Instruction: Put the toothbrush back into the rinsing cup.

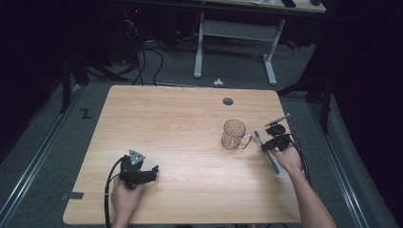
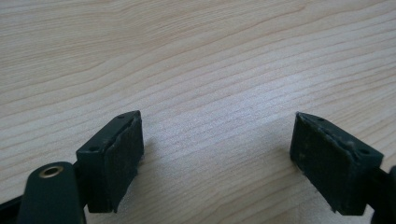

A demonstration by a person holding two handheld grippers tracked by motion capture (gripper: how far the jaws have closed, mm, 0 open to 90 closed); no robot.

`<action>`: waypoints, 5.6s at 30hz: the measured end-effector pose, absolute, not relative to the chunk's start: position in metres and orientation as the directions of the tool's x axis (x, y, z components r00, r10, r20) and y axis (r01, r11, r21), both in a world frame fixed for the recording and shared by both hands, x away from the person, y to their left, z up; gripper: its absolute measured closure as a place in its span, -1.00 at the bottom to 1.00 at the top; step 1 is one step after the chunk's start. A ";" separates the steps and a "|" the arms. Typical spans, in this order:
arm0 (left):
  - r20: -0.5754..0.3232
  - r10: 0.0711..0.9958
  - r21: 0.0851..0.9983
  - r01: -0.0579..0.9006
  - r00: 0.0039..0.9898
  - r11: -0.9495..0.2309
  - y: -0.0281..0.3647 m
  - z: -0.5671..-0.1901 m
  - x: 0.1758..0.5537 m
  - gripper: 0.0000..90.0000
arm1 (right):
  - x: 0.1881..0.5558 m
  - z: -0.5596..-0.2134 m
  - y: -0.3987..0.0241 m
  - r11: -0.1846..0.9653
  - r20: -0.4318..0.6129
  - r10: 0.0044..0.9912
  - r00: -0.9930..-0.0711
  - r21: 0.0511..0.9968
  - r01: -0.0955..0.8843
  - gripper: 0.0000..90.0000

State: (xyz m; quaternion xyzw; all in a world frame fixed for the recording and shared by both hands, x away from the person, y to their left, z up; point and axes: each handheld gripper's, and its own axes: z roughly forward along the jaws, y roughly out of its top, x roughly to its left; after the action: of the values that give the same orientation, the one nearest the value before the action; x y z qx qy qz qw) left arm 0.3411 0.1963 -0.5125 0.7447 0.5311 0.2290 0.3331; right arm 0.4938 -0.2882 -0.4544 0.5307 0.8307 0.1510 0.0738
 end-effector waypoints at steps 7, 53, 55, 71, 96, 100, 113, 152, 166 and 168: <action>-0.013 0.944 0.739 0.639 0.331 -0.213 0.196 -0.513 0.341 -0.60 | 0.488 -0.450 -0.290 0.396 0.032 0.899 -0.436 0.362 0.844 0.75; -0.012 0.944 0.740 0.638 0.331 -0.214 0.196 -0.513 0.341 -0.60 | 0.434 -0.403 -0.293 0.315 0.094 0.841 -0.532 0.715 0.624 0.76; -0.012 0.944 0.739 0.638 0.331 -0.214 0.196 -0.513 0.341 -0.60 | 0.432 -0.401 -0.292 0.312 0.090 0.837 -0.539 0.730 0.608 0.76; -0.013 0.944 0.739 0.638 0.331 -0.214 0.196 -0.513 0.341 -0.60 | 0.432 -0.390 -0.283 0.299 0.070 0.826 -0.559 0.788 0.539 0.75; -0.013 0.944 0.739 0.638 0.331 -0.214 0.196 -0.513 0.341 -0.60 | 0.446 -0.373 -0.258 0.262 0.074 0.795 -0.602 0.853 0.451 0.77; -0.013 0.944 0.739 0.638 0.331 -0.214 0.196 -0.513 0.341 -0.60 | 0.453 -0.369 -0.253 0.245 0.084 0.792 -0.605 0.863 0.441 0.77; -0.013 0.944 0.740 0.638 0.331 -0.213 0.196 -0.513 0.341 -0.60 | 0.463 -0.363 -0.241 0.242 0.067 0.788 -0.612 0.881 0.408 0.77; -0.013 0.944 0.740 0.638 0.331 -0.214 0.196 -0.513 0.341 -0.60 | 0.488 -0.377 -0.225 0.220 0.059 0.817 -0.574 0.887 0.405 0.75; -0.012 0.944 0.739 0.638 0.331 -0.214 0.196 -0.513 0.341 -0.60 | 0.483 -0.374 -0.229 0.245 0.043 0.811 -0.583 0.880 0.407 0.74; -0.012 0.944 0.739 0.638 0.331 -0.214 0.196 -0.513 0.341 -0.60 | 0.482 -0.374 -0.229 0.253 0.037 0.811 -0.585 0.878 0.406 0.74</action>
State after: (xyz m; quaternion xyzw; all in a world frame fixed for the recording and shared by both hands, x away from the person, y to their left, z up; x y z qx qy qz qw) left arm 0.3411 0.1961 -0.5126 0.7446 0.5311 0.2293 0.3330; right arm 0.4824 -0.2287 -0.3739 0.3998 0.7605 0.4625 0.2189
